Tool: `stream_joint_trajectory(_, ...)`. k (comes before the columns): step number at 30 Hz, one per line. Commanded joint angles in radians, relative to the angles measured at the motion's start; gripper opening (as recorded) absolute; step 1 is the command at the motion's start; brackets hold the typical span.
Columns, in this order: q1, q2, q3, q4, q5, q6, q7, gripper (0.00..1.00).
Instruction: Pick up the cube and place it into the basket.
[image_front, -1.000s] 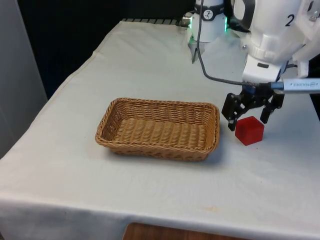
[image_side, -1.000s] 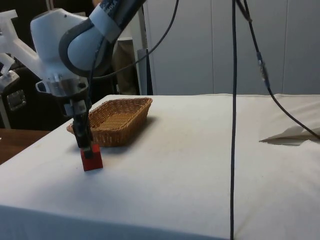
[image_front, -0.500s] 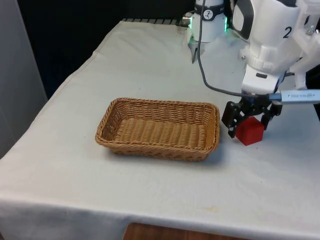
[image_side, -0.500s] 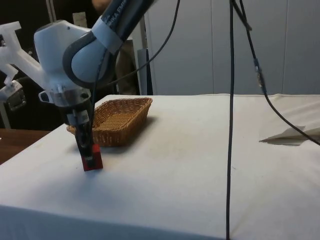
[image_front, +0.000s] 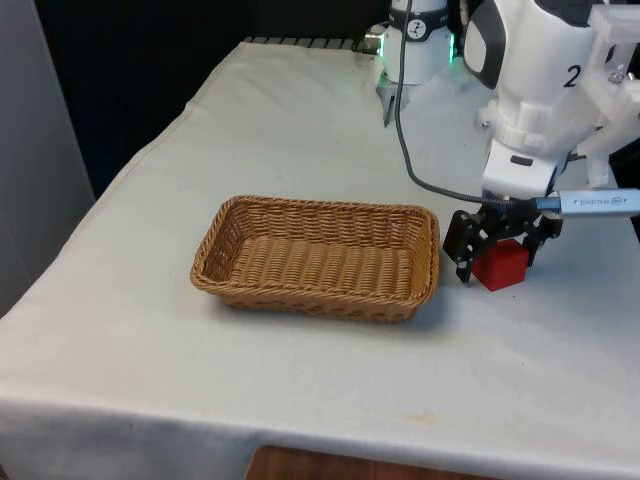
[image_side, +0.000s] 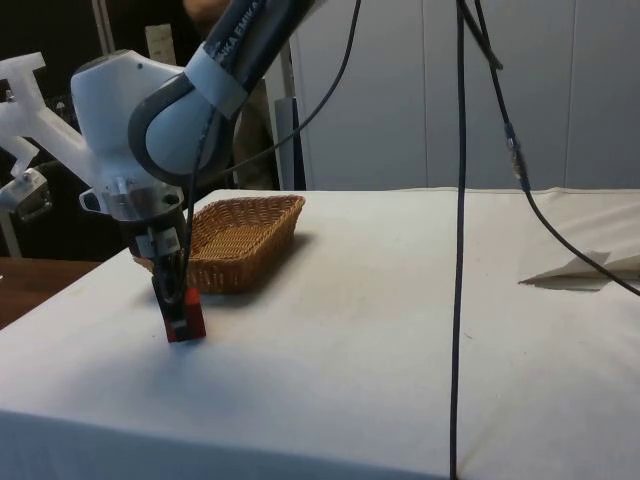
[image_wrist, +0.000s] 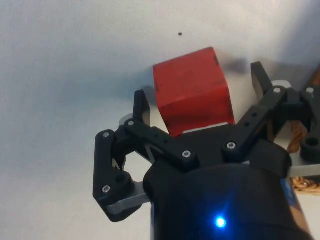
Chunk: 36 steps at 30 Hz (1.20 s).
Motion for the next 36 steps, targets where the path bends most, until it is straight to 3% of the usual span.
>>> stream_joint_trajectory(1, 0.000, 0.000, 0.000, 0.000, 0.000, 0.000, 0.000, 1.00)
stream_joint_trajectory(6, 0.000, 0.000, 0.000, 0.001, 0.000, 0.000, -0.001, 0.98)
stream_joint_trajectory(7, 0.000, 0.000, 0.000, 0.001, 0.000, 0.000, -0.001, 0.81)
stream_joint_trajectory(10, 0.000, 0.000, 0.000, 0.000, 0.000, 0.000, 0.000, 0.47)
stream_joint_trajectory(11, 0.000, 0.000, 0.000, 0.001, 0.000, -0.001, 0.000, 0.47)
stream_joint_trajectory(15, 0.000, 0.000, 0.000, 0.002, 0.000, -0.001, -0.001, 0.03)
stream_joint_trajectory(31, 0.004, -0.023, 0.001, 0.004, 0.000, -0.019, 0.000, 0.03)
stream_joint_trajectory(36, 0.007, -0.060, 0.007, 0.002, 0.003, -0.060, -0.005, 0.03)
